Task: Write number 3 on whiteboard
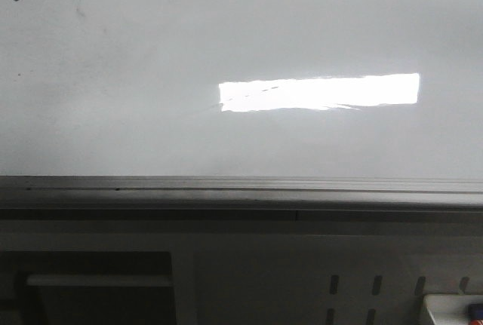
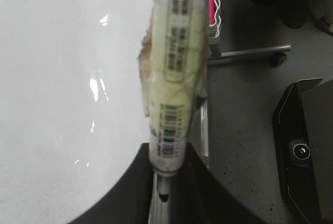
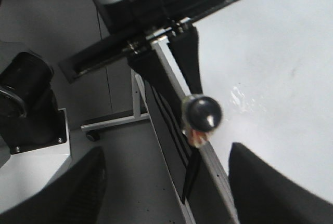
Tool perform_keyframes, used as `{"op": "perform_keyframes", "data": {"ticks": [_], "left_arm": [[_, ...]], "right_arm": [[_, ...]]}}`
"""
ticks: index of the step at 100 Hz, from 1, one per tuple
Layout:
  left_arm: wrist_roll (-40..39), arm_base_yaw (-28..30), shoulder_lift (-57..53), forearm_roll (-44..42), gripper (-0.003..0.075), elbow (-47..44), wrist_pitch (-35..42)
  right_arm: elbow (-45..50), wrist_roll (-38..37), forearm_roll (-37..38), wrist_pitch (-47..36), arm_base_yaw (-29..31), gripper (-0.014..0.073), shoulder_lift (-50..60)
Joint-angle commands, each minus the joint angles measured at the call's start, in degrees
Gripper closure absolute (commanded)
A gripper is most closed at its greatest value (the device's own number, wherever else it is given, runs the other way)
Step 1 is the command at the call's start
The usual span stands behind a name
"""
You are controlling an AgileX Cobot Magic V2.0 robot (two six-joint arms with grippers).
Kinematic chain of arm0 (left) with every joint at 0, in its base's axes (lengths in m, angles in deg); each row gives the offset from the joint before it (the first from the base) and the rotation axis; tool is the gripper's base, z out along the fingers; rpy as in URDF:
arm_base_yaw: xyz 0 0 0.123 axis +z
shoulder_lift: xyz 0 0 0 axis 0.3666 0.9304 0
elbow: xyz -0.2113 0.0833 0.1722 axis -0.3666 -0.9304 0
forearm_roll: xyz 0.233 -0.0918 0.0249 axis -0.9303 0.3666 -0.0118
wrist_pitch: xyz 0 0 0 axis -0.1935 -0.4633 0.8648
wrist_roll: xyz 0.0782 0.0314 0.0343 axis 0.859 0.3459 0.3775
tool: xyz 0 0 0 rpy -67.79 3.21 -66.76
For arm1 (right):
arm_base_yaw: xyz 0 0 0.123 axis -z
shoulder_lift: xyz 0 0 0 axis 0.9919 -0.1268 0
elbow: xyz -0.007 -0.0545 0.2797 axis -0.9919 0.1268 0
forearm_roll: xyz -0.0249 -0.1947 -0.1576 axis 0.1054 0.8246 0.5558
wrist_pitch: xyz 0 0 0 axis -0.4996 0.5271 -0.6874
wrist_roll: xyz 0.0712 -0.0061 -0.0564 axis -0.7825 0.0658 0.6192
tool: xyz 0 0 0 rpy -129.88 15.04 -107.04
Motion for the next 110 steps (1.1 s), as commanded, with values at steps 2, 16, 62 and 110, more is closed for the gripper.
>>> {"op": "perform_keyframes", "data": {"ticks": [2, 16, 62, 110], "left_arm": [[0.48, -0.04, -0.97, 2.20, 0.0741, 1.93, 1.69], [0.48, -0.04, -0.97, 2.20, 0.0741, 1.93, 1.57], [0.57, -3.51, -0.97, 2.05, 0.0741, 1.93, 1.57], [0.57, -3.51, -0.97, 2.05, 0.0741, 1.93, 1.47]], "right_arm": [[-2.03, 0.62, -0.88, -7.83, -1.15, 0.0145, -0.90], [-2.11, 0.62, -0.88, -12.22, -1.15, 0.0145, -2.17], [-6.76, 0.62, -1.11, -8.44, -1.15, 0.0146, -9.23], [-8.88, 0.62, -3.04, -1.45, -1.15, 0.0380, -10.95]]}}
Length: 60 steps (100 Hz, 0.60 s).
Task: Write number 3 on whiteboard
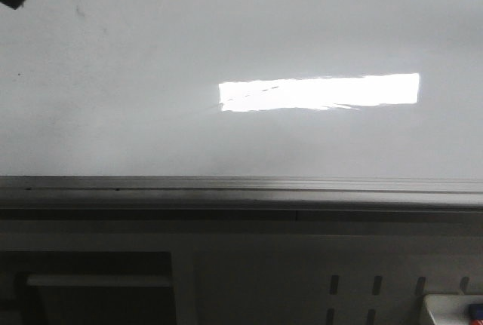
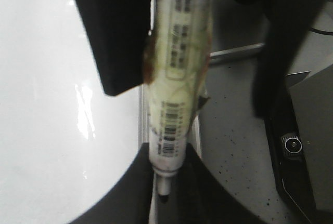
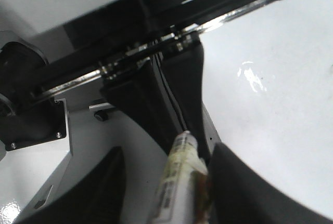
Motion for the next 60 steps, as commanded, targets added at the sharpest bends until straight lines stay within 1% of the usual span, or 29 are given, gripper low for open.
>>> {"op": "perform_keyframes", "data": {"ticks": [1, 11, 26, 36, 39, 45, 48, 52, 57, 60], "left_arm": [[-0.20, -0.42, -0.97, 2.59, 0.0741, 1.93, 2.63], [-0.20, -0.42, -0.97, 2.59, 0.0741, 1.93, 2.63], [-0.20, -0.42, -0.97, 2.59, 0.0741, 1.93, 2.49], [-0.92, -0.42, -0.97, 2.99, 0.0741, 1.93, 2.49], [-1.78, -0.42, -0.97, 3.43, 0.0740, 1.93, 2.49], [-4.94, -0.42, -0.97, 3.68, 0.0734, 2.16, 2.95], [-5.97, -0.42, -0.97, 3.73, 0.0719, 2.29, 2.95], [-7.11, -0.42, -1.00, 3.82, 0.0671, 2.51, 2.82], [-8.09, -0.42, -1.38, 3.82, 0.0587, 2.66, 2.68], [-8.32, -0.42, -1.74, 3.82, 0.0512, 2.72, 2.68]], "right_arm": [[-2.05, 0.62, -2.36, -2.76, -0.20, 0.0388, 0.78], [-2.05, 0.62, -2.52, -2.76, -0.20, 0.0477, 0.78], [-2.05, 0.62, -2.64, -2.76, -0.20, 0.0558, 0.78], [-2.05, 0.62, -2.64, -2.87, -0.20, 0.0652, 0.78], [-2.05, 0.62, -2.64, -3.11, -0.20, 0.0666, 0.78], [-2.05, 0.62, -2.64, -3.46, -0.20, 0.0660, 0.78], [-2.05, 0.62, -2.52, -3.60, -0.20, 0.0657, 0.78], [-2.05, 0.62, -2.53, -3.72, 0.07, 0.0657, 0.98], [-2.05, 0.62, -2.41, -3.70, 0.64, 0.0657, 0.98], [-2.05, 0.62, -2.41, -3.70, 1.08, 0.0657, 0.98]]}}
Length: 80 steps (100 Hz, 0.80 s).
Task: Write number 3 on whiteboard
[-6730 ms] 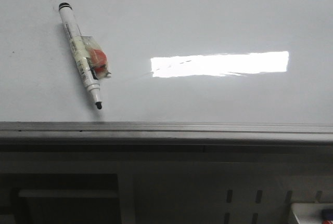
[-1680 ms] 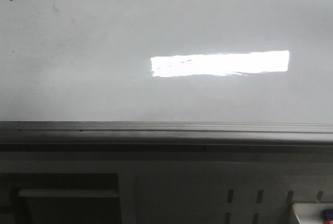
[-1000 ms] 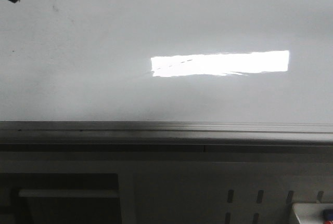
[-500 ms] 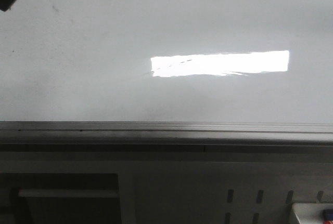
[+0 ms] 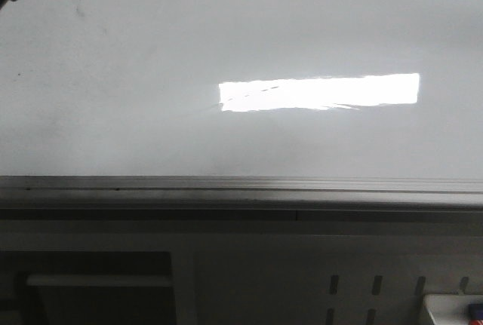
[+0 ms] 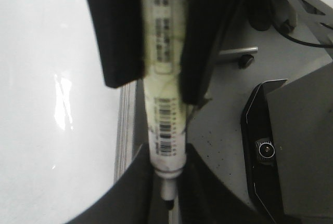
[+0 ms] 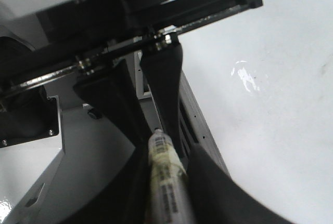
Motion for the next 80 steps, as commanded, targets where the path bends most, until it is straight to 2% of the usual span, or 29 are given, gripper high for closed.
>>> {"op": "perform_keyframes", "data": {"ticks": [1, 10, 16, 25, 37, 46, 56, 71, 80], "left_arm": [[-2.60, -0.42, -1.49, 3.70, 0.0497, 2.50, 5.29], [-3.67, -0.42, -3.22, 3.70, 0.0302, 2.50, 5.54], [-3.89, -0.31, -4.62, 3.70, 0.0254, 2.50, 5.54], [-4.15, 0.23, -7.42, 3.26, 0.0269, 2.50, 5.54], [-10.25, 2.30, -12.56, 0.27, 0.0318, 2.50, 5.54], [-15.82, 4.68, -16.98, -4.67, 0.0386, 1.48, 5.84], [-20.32, 7.54, -23.19, -8.26, 0.0518, -1.55, 8.86], [-25.86, 10.12, -31.08, -8.69, 0.0738, -6.96, 14.13], [-30.22, 11.24, -34.57, -8.69, 0.0741, -10.38, 17.14]], "right_arm": [[-2.05, 0.12, -2.90, -3.79, 0.67, 0.0657, 0.98], [-2.05, 0.12, -2.90, -3.42, 2.81, 0.0657, 0.98], [-2.05, 0.12, -2.42, -2.96, 4.44, 0.0657, 0.98], [-2.05, 0.12, 0.43, -2.26, 7.21, 0.0657, 1.36], [-2.05, 0.12, 2.46, -1.85, 12.63, 0.0658, 1.74], [-2.05, 0.12, 2.46, -1.85, 16.61, 0.0658, 1.64], [-2.05, 0.12, 2.46, -2.25, 19.52, 0.0658, 1.39], [-2.05, 0.12, 2.46, -4.80, 21.72, 0.0658, 1.39], [-2.05, 0.12, 2.46, -5.14, 23.06, 0.0658, 0.74]]}}
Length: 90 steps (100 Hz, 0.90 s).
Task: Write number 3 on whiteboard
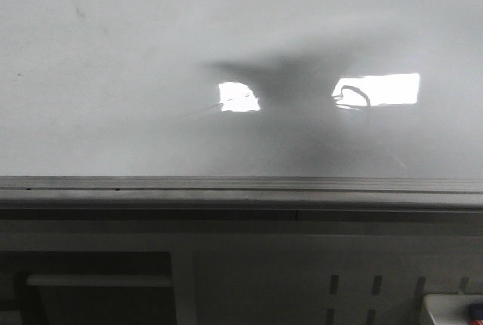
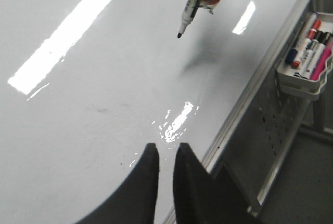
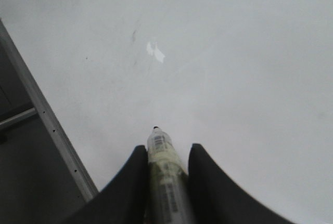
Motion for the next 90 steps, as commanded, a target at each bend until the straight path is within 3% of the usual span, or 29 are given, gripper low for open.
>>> {"op": "perform_keyframes", "data": {"ticks": [1, 20, 54, 90], "left_arm": [[-5.23, 0.98, -2.54, 1.10, 0.0741, -1.65, 7.31], [-9.43, 1.34, -6.47, 2.29, 0.0741, -5.69, 9.73], [-9.41, 1.34, -7.03, 4.01, 0.0741, -6.23, 10.08], [-9.41, 1.34, -7.03, 4.77, 0.0741, -6.23, 10.08]], "right_arm": [[-1.96, 0.22, 0.02, -4.83, 1.57, 0.0658, 0.52], [-1.96, 0.22, -0.09, -4.56, 3.23, 0.0658, -1.07], [-1.96, 0.22, -0.09, -3.74, 3.35, 0.0658, -4.04], [-1.86, 0.22, -0.20, -1.16, 8.21, 0.0657, -6.03]]}}
